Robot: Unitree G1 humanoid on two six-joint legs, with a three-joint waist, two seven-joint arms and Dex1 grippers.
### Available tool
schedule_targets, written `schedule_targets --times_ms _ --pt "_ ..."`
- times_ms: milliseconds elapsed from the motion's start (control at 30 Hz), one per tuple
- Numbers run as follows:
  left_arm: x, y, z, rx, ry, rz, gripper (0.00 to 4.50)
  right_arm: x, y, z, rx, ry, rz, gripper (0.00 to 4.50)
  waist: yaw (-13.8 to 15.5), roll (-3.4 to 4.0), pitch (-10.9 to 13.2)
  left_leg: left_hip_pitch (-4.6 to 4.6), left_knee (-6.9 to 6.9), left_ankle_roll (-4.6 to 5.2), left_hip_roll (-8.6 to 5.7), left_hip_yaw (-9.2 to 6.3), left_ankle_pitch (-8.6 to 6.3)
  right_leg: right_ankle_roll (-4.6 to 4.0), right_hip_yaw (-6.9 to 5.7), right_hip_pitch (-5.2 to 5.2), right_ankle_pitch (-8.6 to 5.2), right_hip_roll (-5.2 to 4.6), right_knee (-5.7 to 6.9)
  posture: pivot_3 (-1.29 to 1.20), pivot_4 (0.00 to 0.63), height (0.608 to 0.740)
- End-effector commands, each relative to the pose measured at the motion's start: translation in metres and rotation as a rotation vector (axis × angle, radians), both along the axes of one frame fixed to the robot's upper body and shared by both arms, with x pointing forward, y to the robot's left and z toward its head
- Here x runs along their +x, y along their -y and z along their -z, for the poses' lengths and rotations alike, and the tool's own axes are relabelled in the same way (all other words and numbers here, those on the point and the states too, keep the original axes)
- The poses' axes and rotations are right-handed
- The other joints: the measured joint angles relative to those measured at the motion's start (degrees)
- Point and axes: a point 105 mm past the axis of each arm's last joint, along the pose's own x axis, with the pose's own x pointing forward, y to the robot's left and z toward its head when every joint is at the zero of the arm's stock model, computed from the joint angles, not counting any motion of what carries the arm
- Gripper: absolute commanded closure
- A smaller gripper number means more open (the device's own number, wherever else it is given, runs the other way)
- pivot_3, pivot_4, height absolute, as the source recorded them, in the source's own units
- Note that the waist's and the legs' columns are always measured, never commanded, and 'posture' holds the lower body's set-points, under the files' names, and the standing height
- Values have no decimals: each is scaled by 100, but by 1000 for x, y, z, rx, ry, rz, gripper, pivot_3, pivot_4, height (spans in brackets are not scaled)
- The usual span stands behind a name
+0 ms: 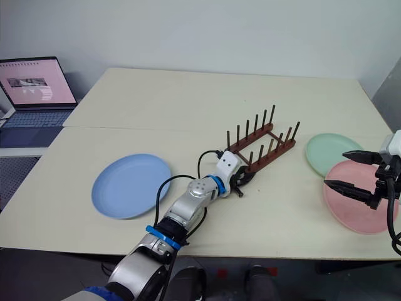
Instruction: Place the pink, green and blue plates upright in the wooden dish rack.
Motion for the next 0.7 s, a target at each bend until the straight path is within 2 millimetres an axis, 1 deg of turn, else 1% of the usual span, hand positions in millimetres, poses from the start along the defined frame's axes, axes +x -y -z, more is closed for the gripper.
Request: schedule_targets --times_ms 33,167,233,267,333,367,467,567,700 --pt "-11 -15 -25 -4 80 160 3478 -4 0 -10 -24 41 -7 0 -18 0 0 -1 -3 0 2 0 0 -1 0 -2 0 3 0 0 150 740" --pt "-26 -48 -37 64 115 315 3478 -12 2 -7 -52 13 -12 0 -45 2 0 -1 -10 0 12 -2 0 -25 0 -8 3 13 1 0 150 740" --pt "-32 -55 -39 79 116 366 3478 -14 3 -5 -63 2 -17 0 -40 3 -1 -2 -10 0 12 -4 0 -29 -4 -8 3 13 1 0 150 740" --pt "-43 -60 -35 129 127 449 3478 -16 2 -2 -71 -16 -25 0 -38 3 -1 -2 -8 0 12 -3 0 -27 -2 -7 3 12 0 0 150 740" --pt "-58 -67 -27 191 125 565 3478 -20 1 2 -81 -46 -40 0 -33 2 -1 -3 -6 0 10 0 0 -20 0 -6 0 4 -1 0 150 740" --pt "-63 -67 -24 206 121 604 3478 -22 0 4 -85 -62 -47 0 -27 2 -1 -3 -5 0 12 0 0 -21 0 -4 1 2 -5 0 150 740" --pt "-66 -63 -20 218 122 652 3478 -26 -3 8 -91 -100 -62 0 21 2 -1 -6 -1 0 12 -2 0 -15 -2 -3 -2 -4 -5 0 150 740" --pt "-59 -54 -18 226 137 661 3478 -32 -4 13 -107 -135 -80 0 68 1 0 -6 1 1 10 -2 0 -14 -1 -3 -4 -4 -5 0 150 740" --pt "-53 -47 -16 228 131 681 3478 -37 -6 15 -118 -148 -87 0 75 0 0 -8 2 1 5 -2 1 -13 -3 -3 -3 0 -5 0 150 740"
